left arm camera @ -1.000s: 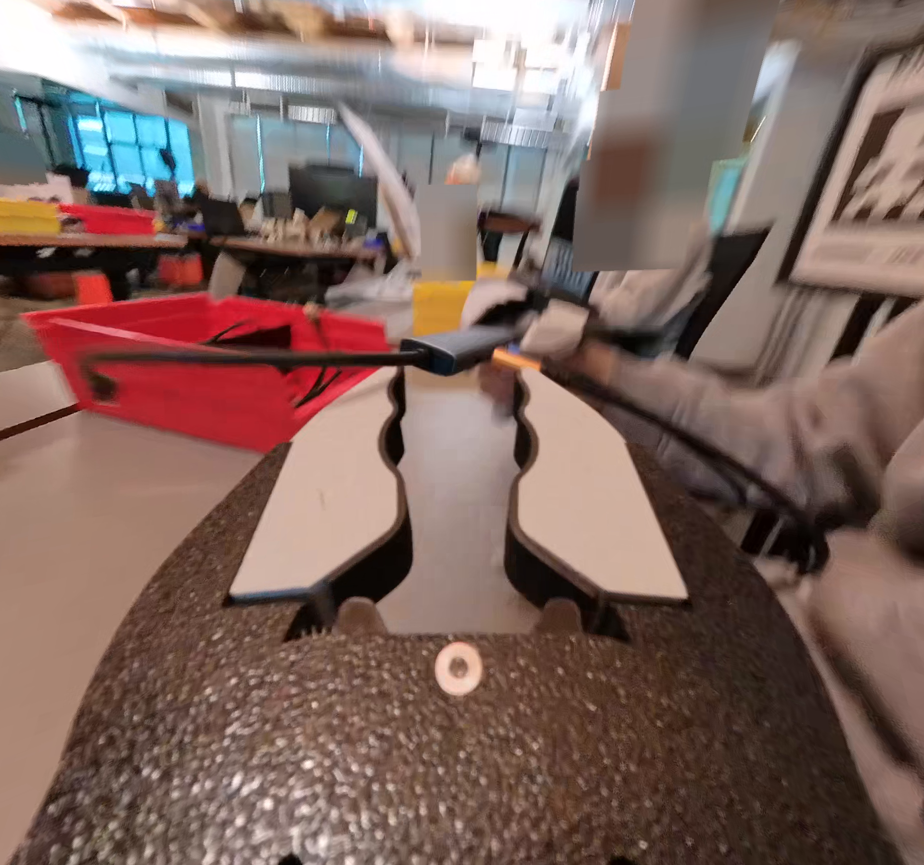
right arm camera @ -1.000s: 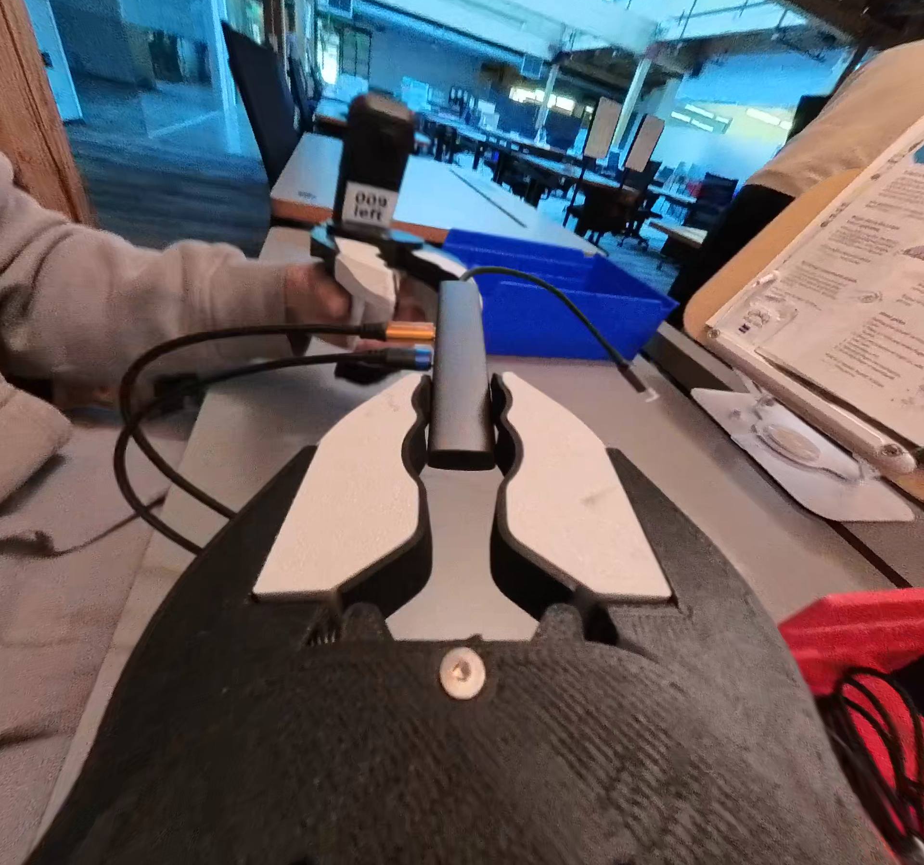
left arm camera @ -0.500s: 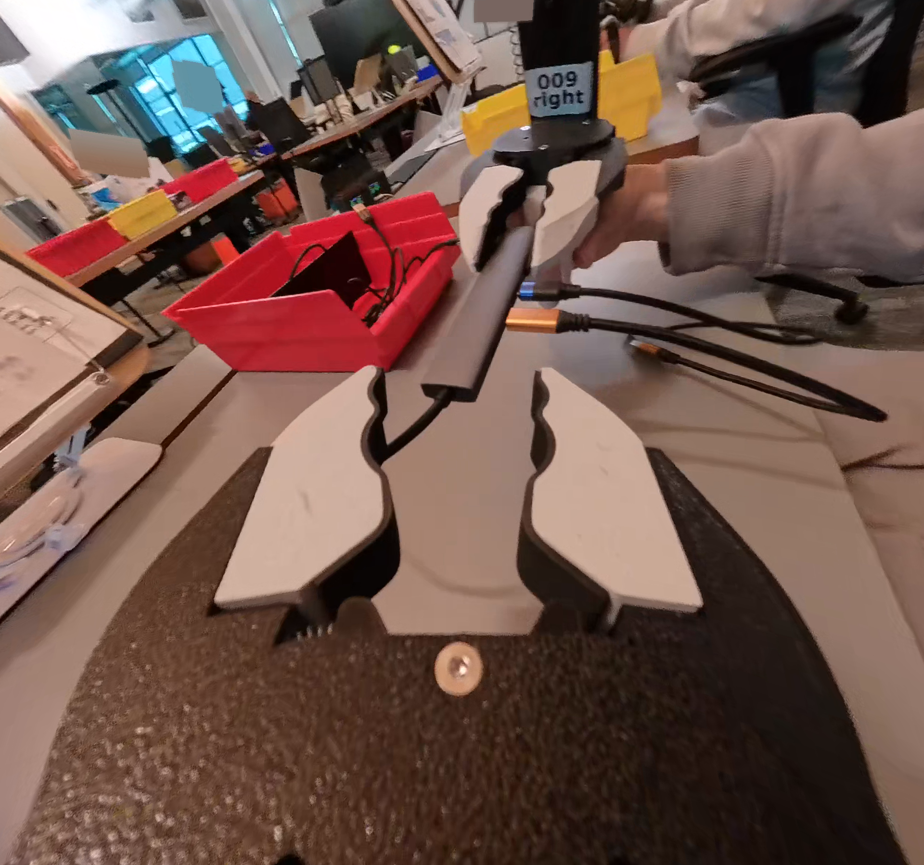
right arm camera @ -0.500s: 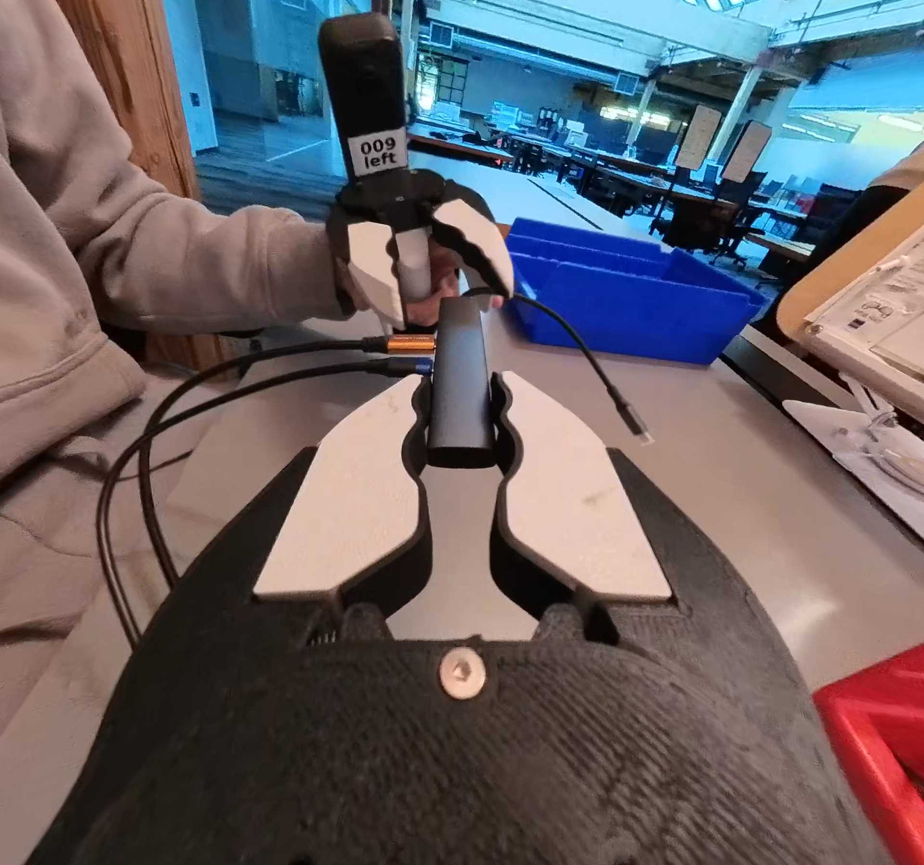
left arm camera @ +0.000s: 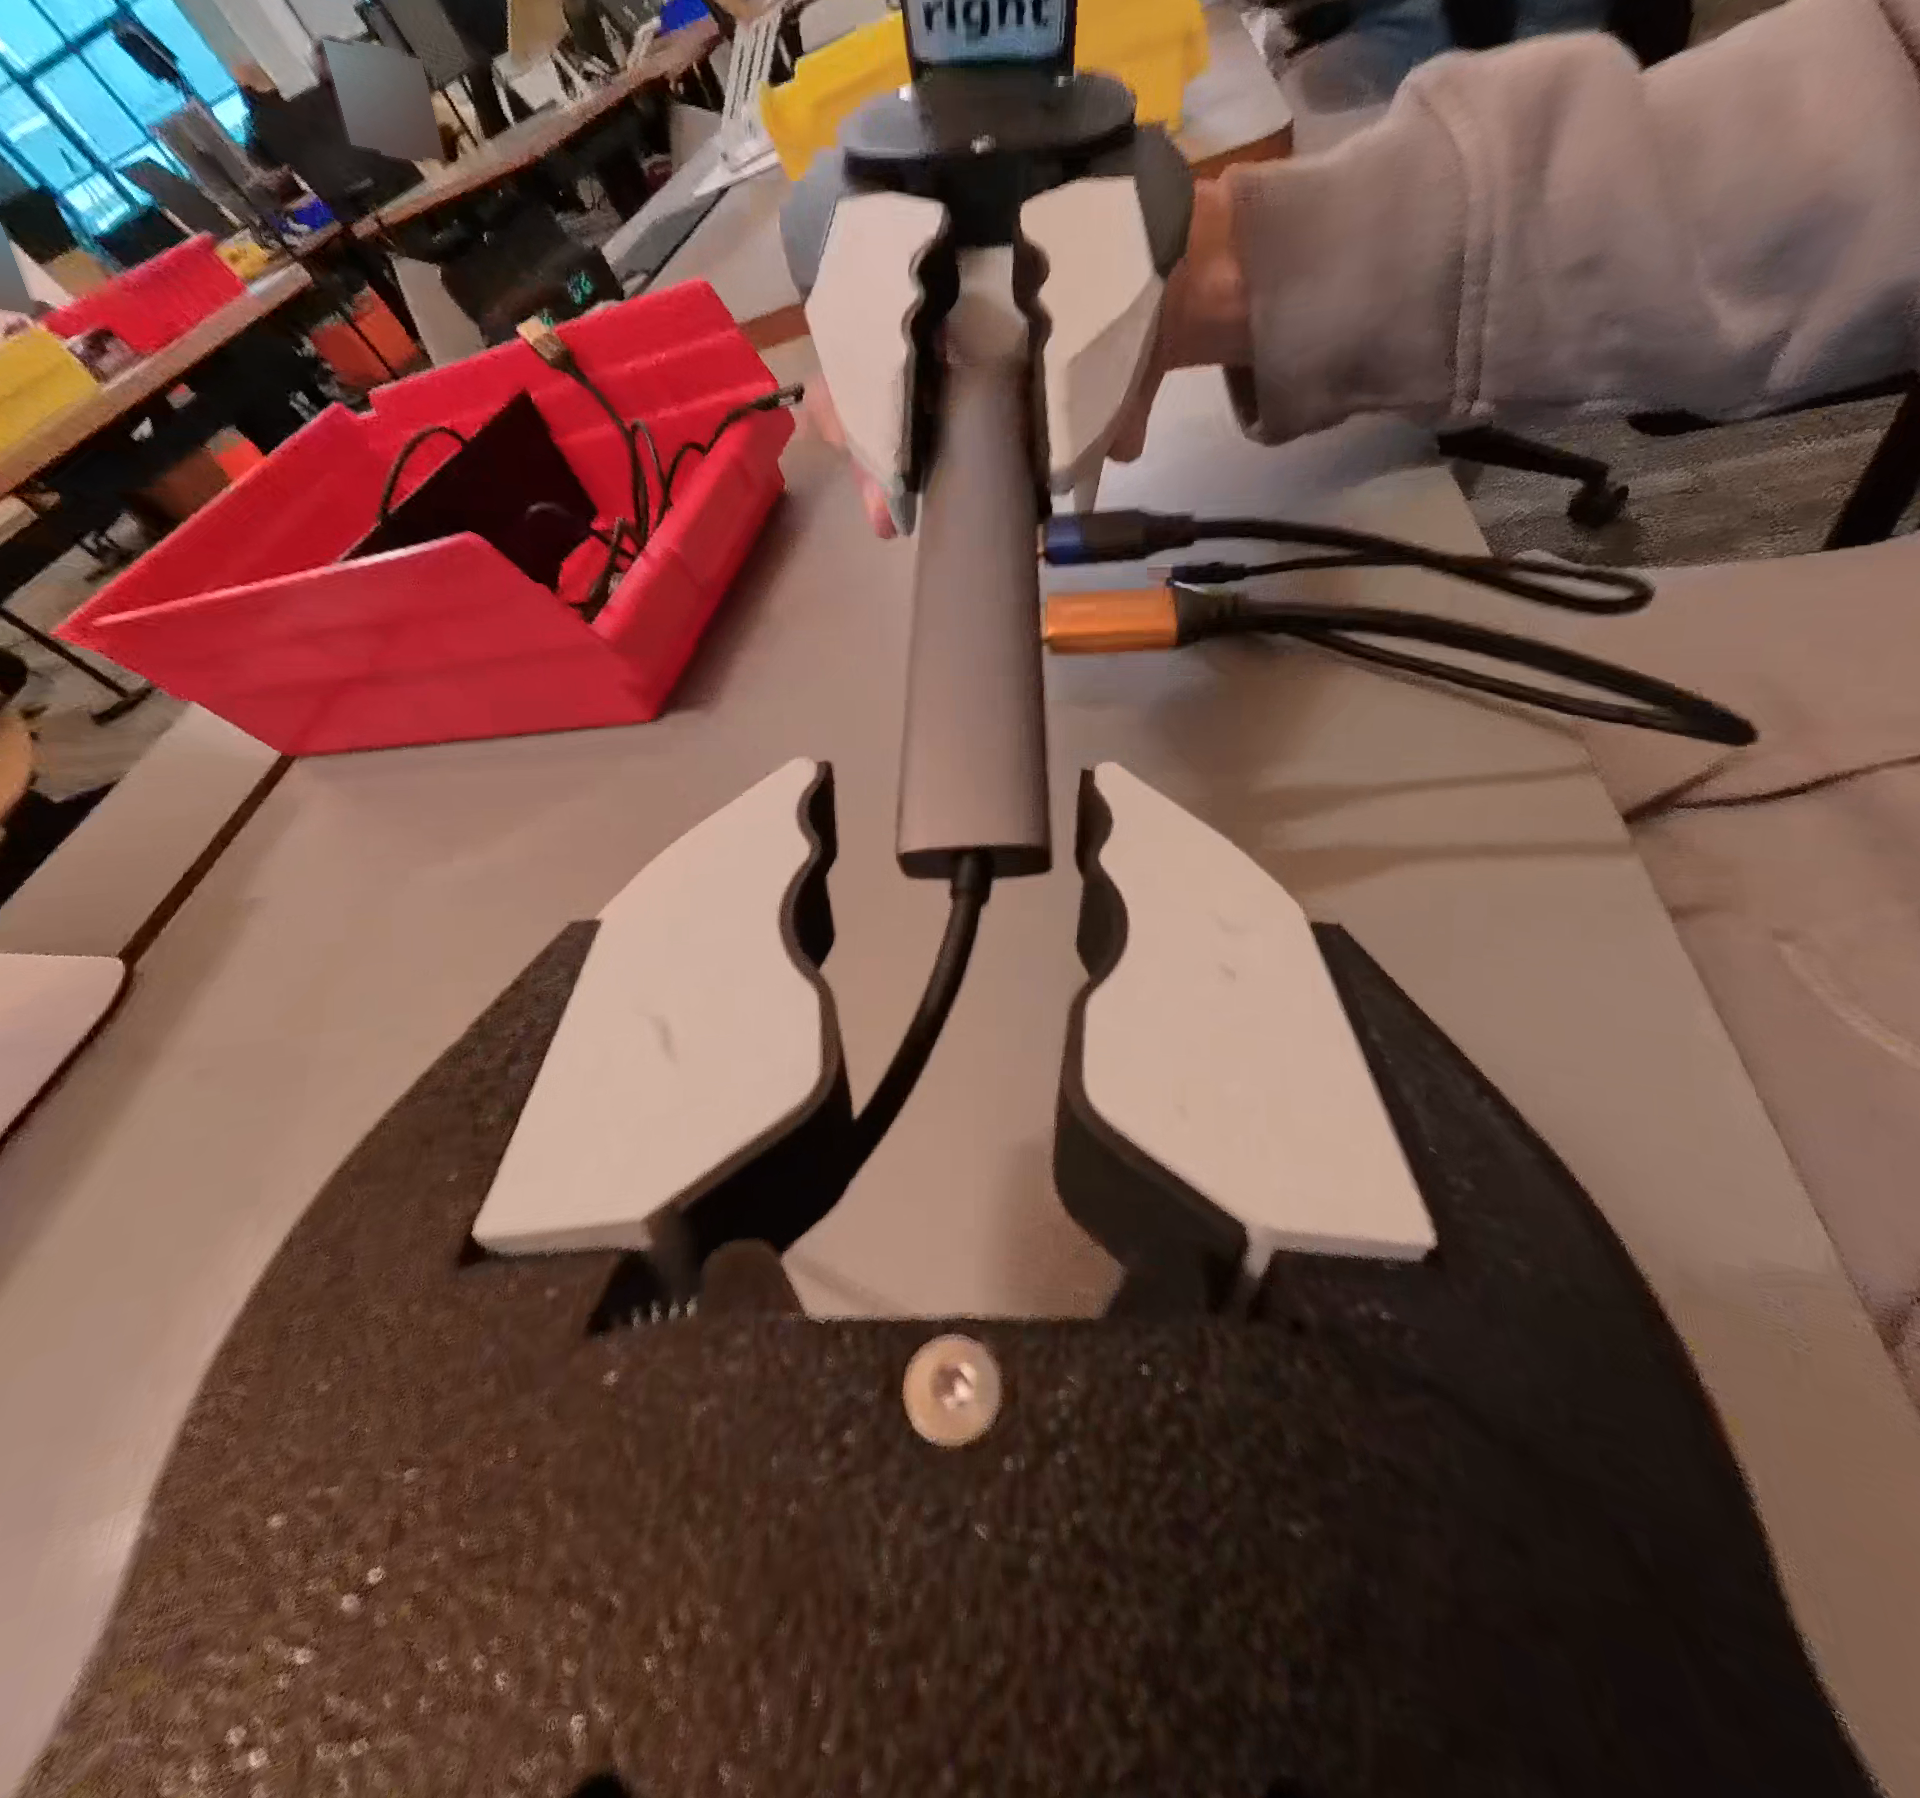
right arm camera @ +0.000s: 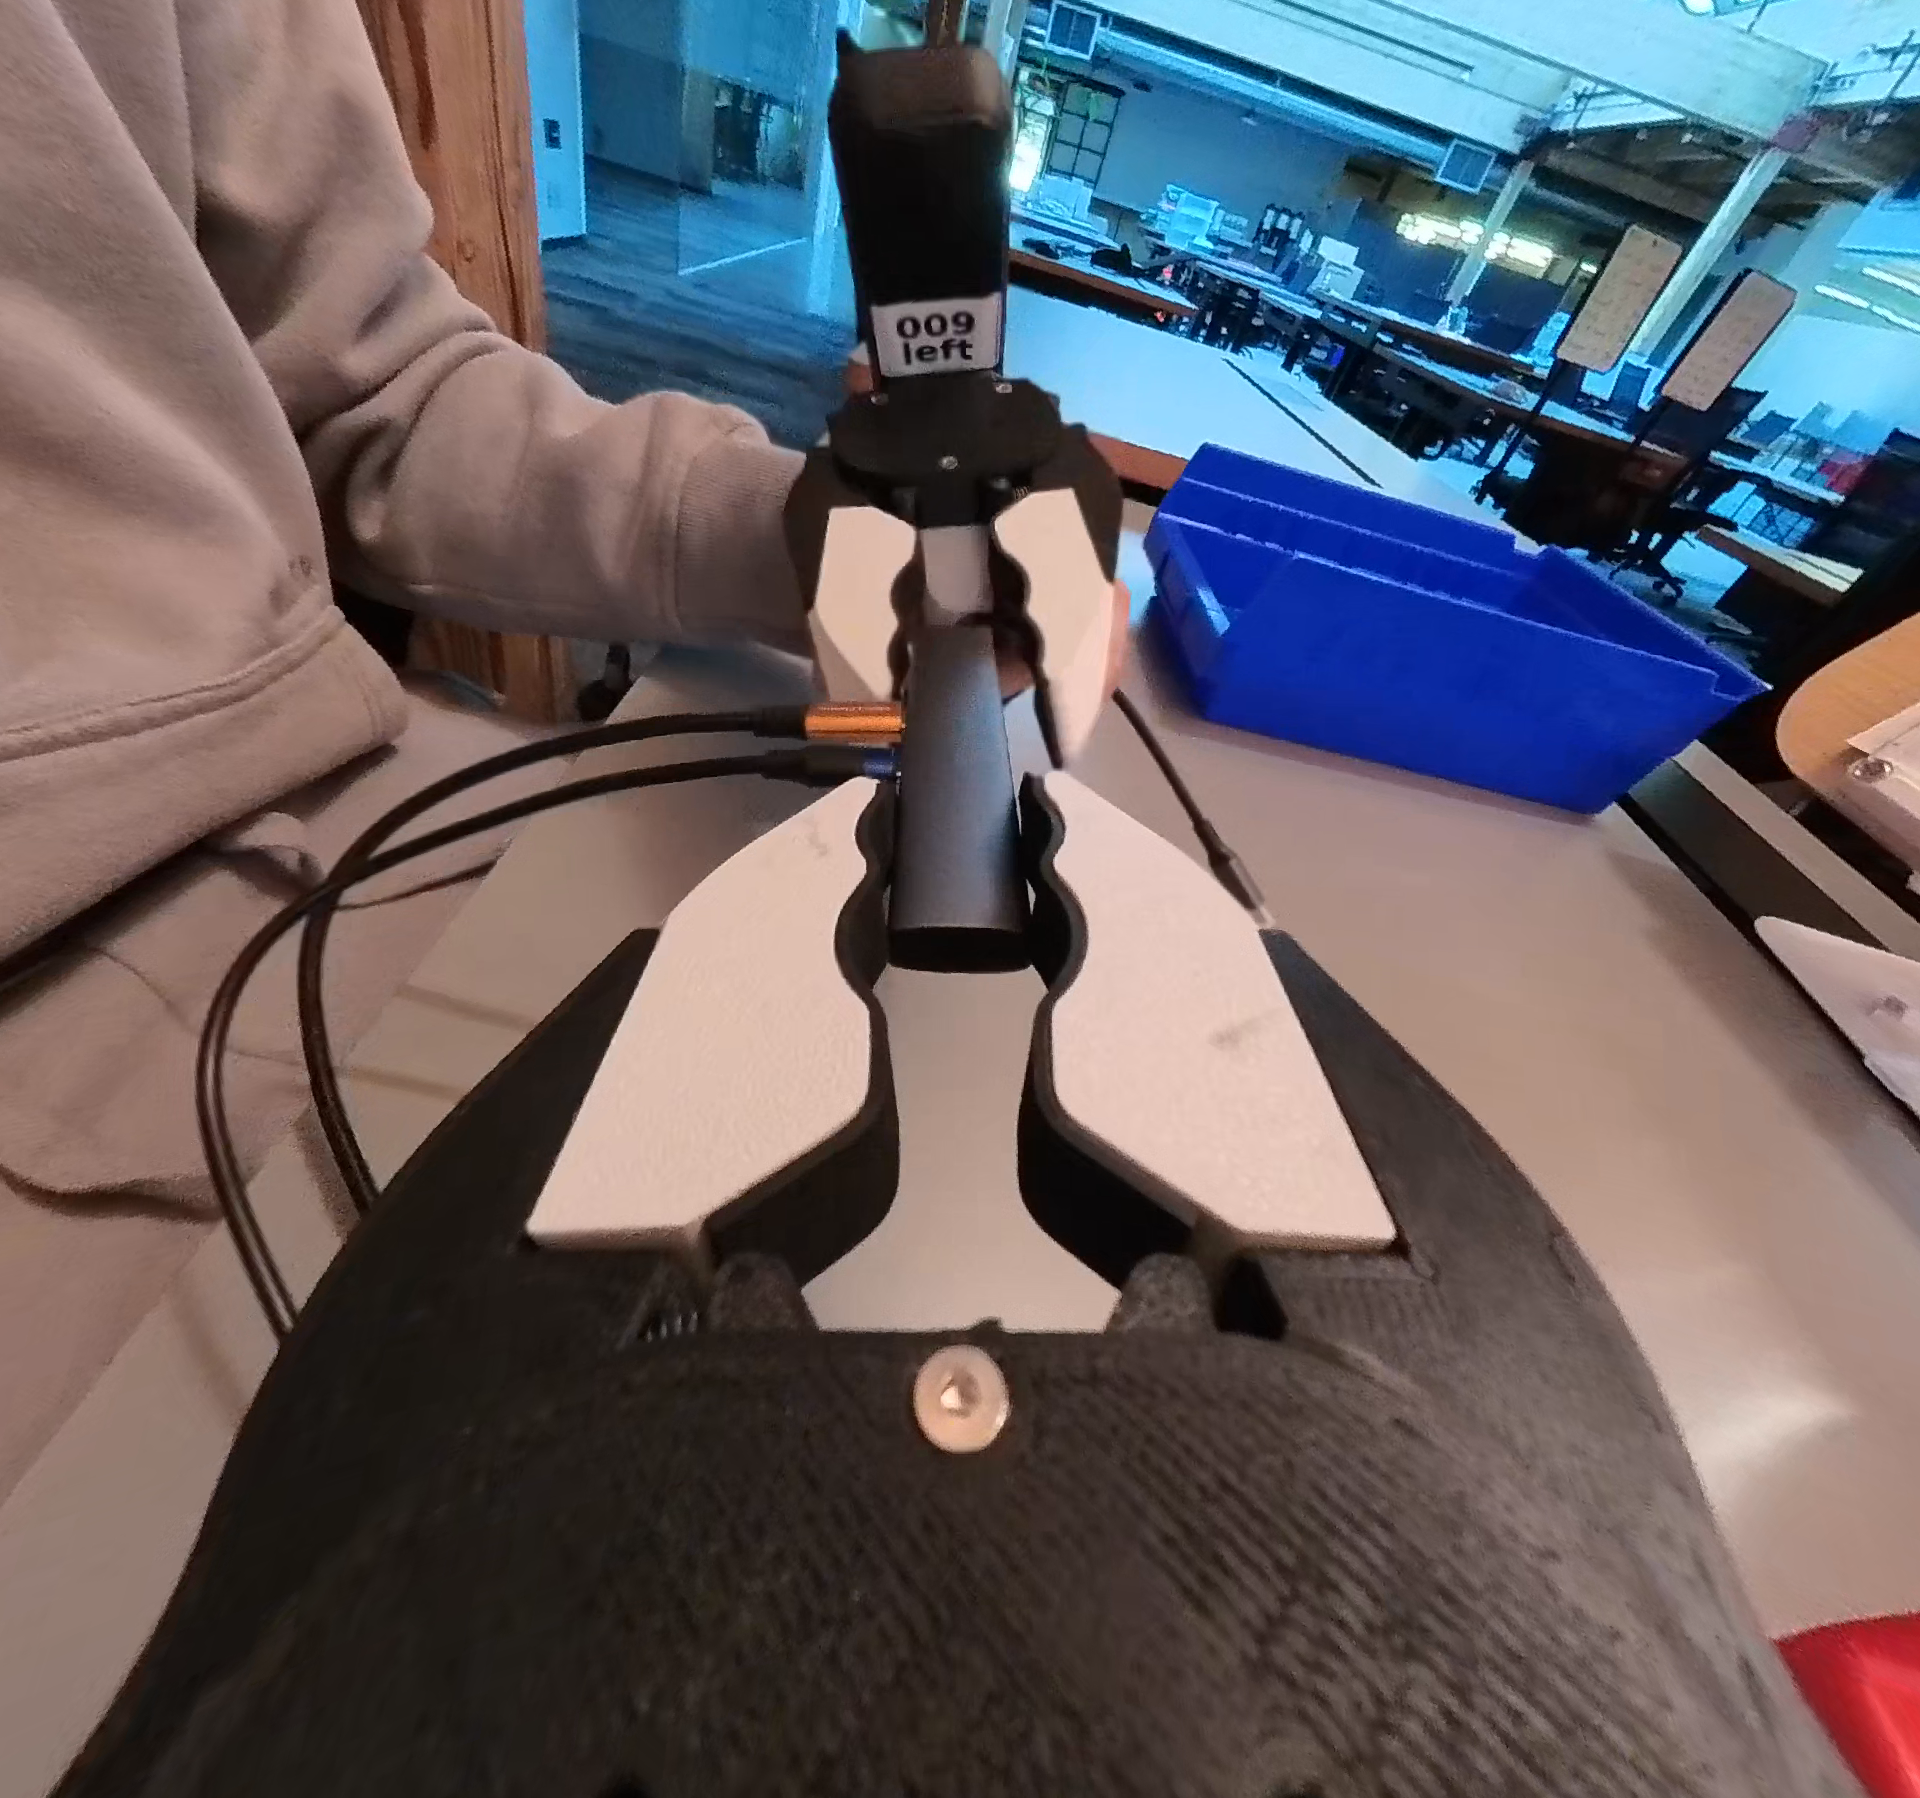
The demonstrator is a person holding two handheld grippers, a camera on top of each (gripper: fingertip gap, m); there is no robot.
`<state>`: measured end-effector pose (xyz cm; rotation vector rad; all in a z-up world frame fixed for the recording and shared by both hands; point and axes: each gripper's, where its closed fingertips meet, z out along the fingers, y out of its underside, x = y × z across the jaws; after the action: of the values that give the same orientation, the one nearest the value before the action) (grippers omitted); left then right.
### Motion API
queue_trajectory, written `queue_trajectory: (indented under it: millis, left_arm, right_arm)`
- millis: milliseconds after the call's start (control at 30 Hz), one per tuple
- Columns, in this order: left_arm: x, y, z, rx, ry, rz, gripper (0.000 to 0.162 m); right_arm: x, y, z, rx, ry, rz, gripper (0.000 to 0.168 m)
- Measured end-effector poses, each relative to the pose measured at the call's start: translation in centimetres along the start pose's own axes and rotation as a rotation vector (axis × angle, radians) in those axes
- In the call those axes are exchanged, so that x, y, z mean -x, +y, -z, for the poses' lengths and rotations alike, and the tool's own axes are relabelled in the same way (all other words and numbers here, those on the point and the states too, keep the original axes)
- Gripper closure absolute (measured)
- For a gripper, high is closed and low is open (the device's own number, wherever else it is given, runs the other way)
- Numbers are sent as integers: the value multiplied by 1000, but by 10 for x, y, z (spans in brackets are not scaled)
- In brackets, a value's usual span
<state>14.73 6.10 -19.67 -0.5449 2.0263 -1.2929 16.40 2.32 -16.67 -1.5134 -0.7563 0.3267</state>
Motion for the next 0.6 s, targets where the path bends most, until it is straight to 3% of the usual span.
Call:
queue_trajectory:
  millis: [33, 367, 600]
  left_arm:
    - [-1, -3, 0, -30, 4, 6, 138]
    - [-10, -20, -2, -249, 101, 187, 138]
    - [-11, -22, -5, -253, 111, 234, 139]
  right_arm:
    - [0, 2, 0, 10, 4, 1, 145]
    - [2, 0, 4, -82, -23, -31, 145]
    - [1, 1, 7, -98, -29, -53, 145]
